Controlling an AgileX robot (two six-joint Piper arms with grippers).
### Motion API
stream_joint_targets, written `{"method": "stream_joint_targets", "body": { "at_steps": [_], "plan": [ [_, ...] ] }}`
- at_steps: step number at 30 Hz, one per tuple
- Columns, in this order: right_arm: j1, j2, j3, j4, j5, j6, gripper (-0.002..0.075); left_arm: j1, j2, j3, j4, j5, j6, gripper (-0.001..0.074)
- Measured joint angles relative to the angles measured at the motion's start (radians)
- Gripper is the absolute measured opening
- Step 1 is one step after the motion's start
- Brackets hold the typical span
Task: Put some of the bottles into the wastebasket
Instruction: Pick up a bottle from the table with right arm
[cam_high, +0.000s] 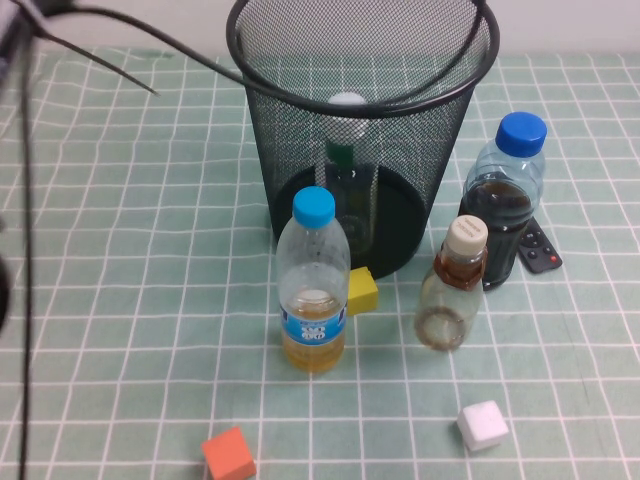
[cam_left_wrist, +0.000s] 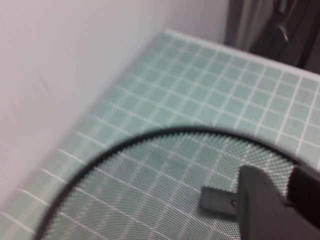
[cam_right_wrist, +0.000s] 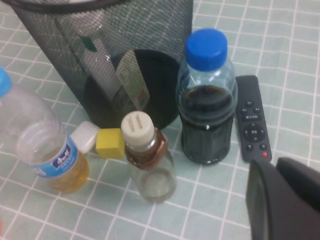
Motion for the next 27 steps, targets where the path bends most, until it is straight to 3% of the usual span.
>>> {"method": "stream_joint_targets", "body": {
  "at_steps": [2,4,10,15,18,21,27],
  "plan": [
    [0.000,0.040,-0.035,0.010,0.005,0.000,0.0000,0.000,-0.082,0.000,0.043,0.015,-0.014,0.0076],
    [0.005,0.077,-0.057,0.029,0.009,-0.009,0.0000,0.000,-0.174,-0.002,0.107,0.037,-0.061,0.0030],
    [0.206,0.185,-0.122,0.010,-0.048,-0.001,0.0000,0.002,-0.438,0.092,0.286,0.118,-0.134,0.0000],
    [0.425,0.219,-0.129,-0.118,-0.153,0.024,0.0000,0.002,-0.701,0.341,0.413,0.136,-0.147,-0.0001],
    [0.491,0.214,-0.127,-0.204,-0.158,0.062,0.0020,0.002,-0.886,0.545,0.472,0.070,-0.199,-0.0002],
    [0.508,0.205,-0.105,-0.252,-0.146,0.077,0.0120,0.002,-1.089,0.791,0.485,-0.039,-0.253,-0.0002],
    [0.508,0.194,0.076,-0.245,-0.276,0.000,0.0424,0.002,-1.423,1.363,0.459,-0.370,-0.315,-0.0003]
  ]
}}
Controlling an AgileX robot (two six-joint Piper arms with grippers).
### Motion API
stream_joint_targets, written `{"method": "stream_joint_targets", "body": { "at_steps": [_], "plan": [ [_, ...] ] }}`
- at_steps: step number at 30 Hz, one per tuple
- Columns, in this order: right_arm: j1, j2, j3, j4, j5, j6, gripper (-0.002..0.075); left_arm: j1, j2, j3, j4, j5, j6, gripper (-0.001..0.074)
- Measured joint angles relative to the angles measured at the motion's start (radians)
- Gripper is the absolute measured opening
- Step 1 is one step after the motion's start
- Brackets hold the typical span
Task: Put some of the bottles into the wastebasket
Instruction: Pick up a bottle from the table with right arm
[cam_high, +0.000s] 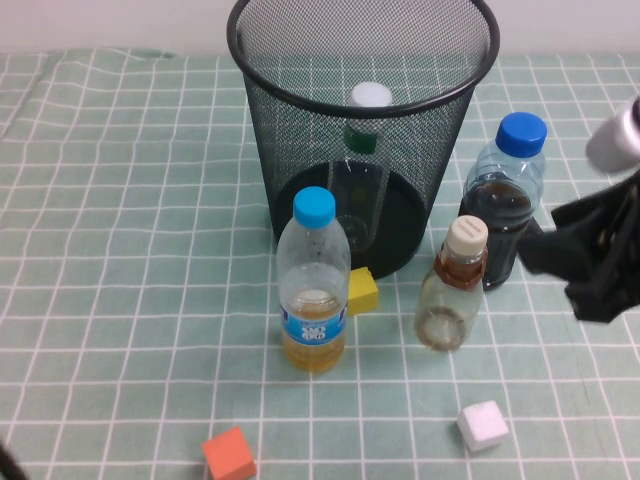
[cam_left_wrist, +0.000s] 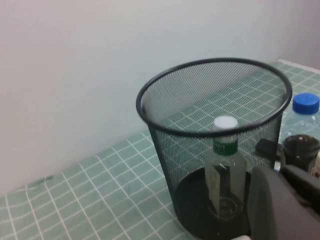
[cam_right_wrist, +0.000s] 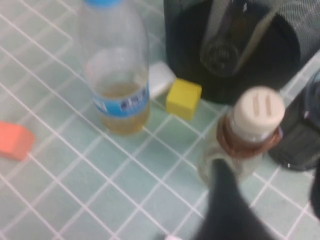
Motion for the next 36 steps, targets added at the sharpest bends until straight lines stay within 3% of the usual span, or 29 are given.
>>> {"method": "stream_joint_targets", "body": {
  "at_steps": [3,5,15,25,29,36],
  "plan": [
    [0.012,0.003,0.088,0.132,-0.176,-0.117,0.0536,0.000,-0.114,0.218,-0.018,-0.158,-0.004,-0.0003],
    [0.023,0.009,0.123,0.217,-0.253,-0.219,0.0567,0.000,-0.151,0.316,-0.030,-0.212,-0.007,-0.0003],
    [0.033,0.160,0.143,0.504,-0.445,-0.485,0.0568,0.000,-0.097,0.379,-0.041,-0.246,-0.037,-0.0004],
    [0.039,0.288,0.129,0.816,-0.462,-0.796,0.0566,0.000,-0.070,0.379,-0.041,-0.267,-0.039,-0.0004],
    [0.039,0.349,0.082,0.938,-0.456,-0.910,0.0461,0.000,-0.070,0.379,-0.041,-0.269,-0.041,-0.0004],
    [0.039,0.373,0.076,0.947,-0.393,-0.901,0.0076,0.000,-0.070,0.379,-0.041,-0.250,-0.042,-0.0004]
  ]
}}
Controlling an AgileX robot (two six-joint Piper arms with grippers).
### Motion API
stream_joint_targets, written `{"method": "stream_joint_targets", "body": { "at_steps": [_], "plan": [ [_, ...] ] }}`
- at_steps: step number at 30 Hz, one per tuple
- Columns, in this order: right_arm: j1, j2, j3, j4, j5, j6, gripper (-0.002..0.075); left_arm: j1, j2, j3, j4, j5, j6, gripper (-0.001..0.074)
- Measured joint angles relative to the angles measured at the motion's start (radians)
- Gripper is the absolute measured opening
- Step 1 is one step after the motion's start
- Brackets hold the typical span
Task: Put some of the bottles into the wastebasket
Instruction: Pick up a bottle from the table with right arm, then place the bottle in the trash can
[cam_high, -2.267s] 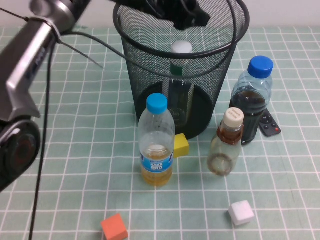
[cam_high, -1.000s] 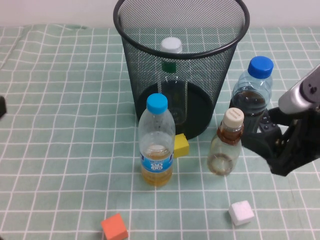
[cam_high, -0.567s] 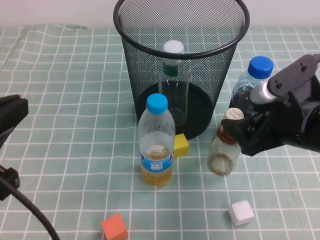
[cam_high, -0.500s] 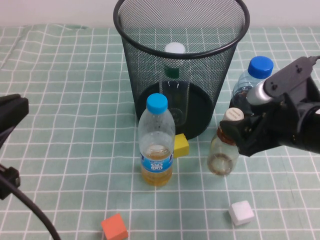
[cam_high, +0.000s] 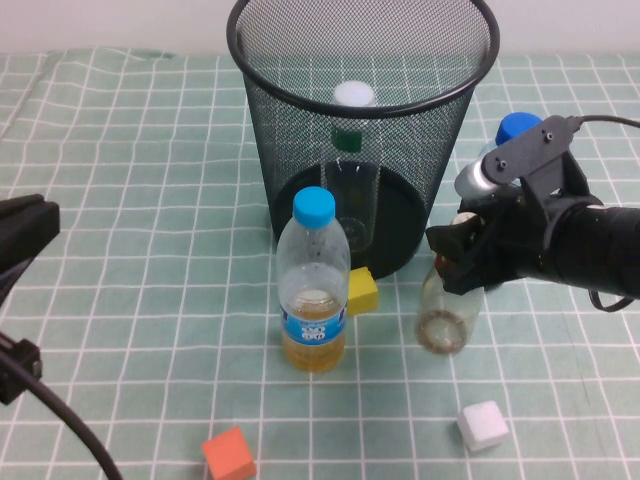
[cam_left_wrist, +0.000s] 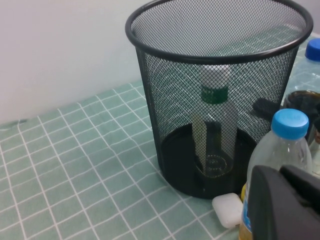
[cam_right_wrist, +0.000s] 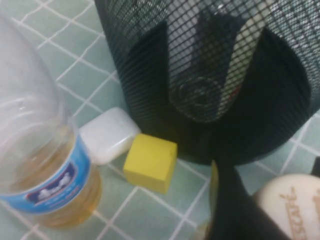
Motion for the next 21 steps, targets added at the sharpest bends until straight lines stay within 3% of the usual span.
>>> {"method": "stream_joint_targets", "body": {
  "at_steps": [2,5,8,11,13,16,21],
  "plan": [
    [0.000,-0.043,-0.005,0.002,0.024,0.033,-0.0008,0.000,0.000,0.000,0.000,0.009,0.000,-0.0004],
    [-0.002,-0.160,-0.026,-0.151,0.020,0.225,0.0000,0.000,0.000,0.000,0.000,0.026,0.000,-0.0004],
    [-0.032,-0.272,-0.091,-0.555,0.095,0.657,0.0000,0.000,0.000,0.000,0.000,0.049,0.000,-0.0004],
    [-0.088,-0.336,-0.246,-1.057,0.373,1.220,0.0000,0.000,0.000,0.000,0.000,0.068,0.000,-0.0004],
    [-0.099,-0.340,-0.393,-1.310,0.597,1.420,0.0000,0.000,0.000,0.000,0.000,0.077,0.000,-0.0004],
    [-0.099,-0.326,-0.587,-1.512,0.665,1.502,0.0000,0.000,0.000,0.000,0.000,0.079,0.000,-0.0004],
    [-0.099,-0.203,-0.957,-1.429,0.560,1.400,0.0000,0.000,0.000,0.000,0.000,0.079,0.000,-0.0004]
  ]
}}
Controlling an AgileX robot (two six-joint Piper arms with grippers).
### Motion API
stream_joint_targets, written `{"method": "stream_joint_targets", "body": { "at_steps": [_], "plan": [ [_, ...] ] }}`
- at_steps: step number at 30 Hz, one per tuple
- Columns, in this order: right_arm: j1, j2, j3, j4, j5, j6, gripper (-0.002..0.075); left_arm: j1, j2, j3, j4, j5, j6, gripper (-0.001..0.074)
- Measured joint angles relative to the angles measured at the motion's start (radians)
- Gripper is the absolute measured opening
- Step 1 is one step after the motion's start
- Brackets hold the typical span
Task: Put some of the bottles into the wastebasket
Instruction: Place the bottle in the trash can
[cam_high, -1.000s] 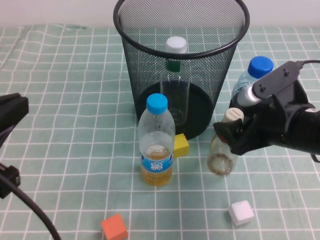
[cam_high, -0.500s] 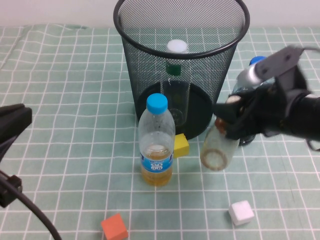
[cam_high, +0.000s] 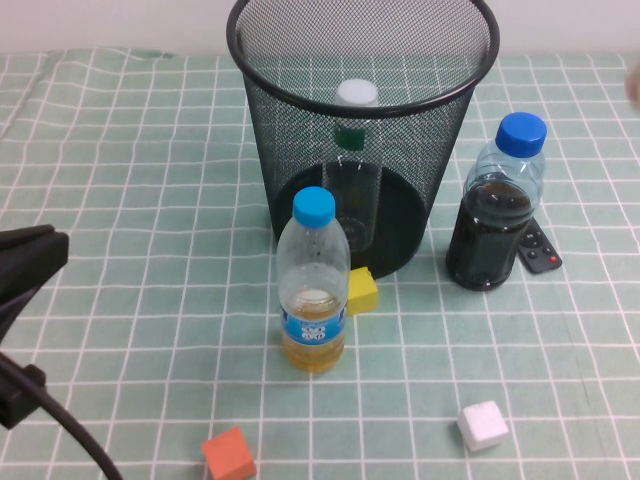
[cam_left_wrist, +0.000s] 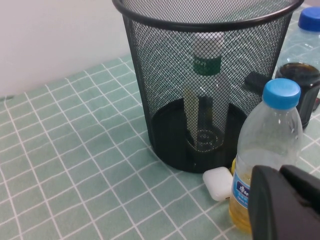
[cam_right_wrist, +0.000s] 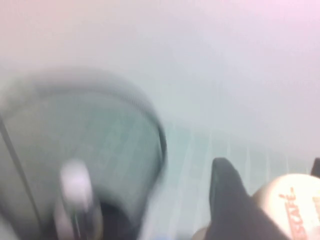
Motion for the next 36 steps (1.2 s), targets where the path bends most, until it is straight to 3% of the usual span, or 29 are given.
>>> {"method": "stream_joint_targets", "body": {
  "at_steps": [5,8,18,21,25,26,36],
  "plan": [
    [0.000,0.262,-0.378,0.318,0.028,-0.191,0.0000,0.000,0.000,0.000,0.000,0.026,0.000,-0.0004],
    [0.000,0.435,-0.535,0.460,0.116,-0.217,0.0000,0.000,0.000,0.000,0.000,0.054,0.000,-0.0004],
    [0.030,0.868,-0.796,0.580,0.222,-0.219,0.0020,0.000,0.000,0.000,0.010,0.118,0.000,-0.0004],
    [0.031,0.903,-0.800,0.583,0.233,-0.216,0.0133,0.000,0.000,0.012,0.012,0.112,0.000,-0.0004],
    [0.031,0.909,-0.800,0.581,0.285,-0.216,0.0440,0.000,0.000,0.062,0.014,0.106,0.000,-0.0005],
    [0.031,0.904,-0.800,0.574,0.287,-0.214,0.0477,0.000,0.000,0.078,0.014,0.101,0.000,-0.0005],
    [0.031,0.756,-0.800,0.417,0.399,-0.164,0.0262,0.000,-0.171,0.274,0.001,-0.058,0.000,-0.0005]
  ]
}}
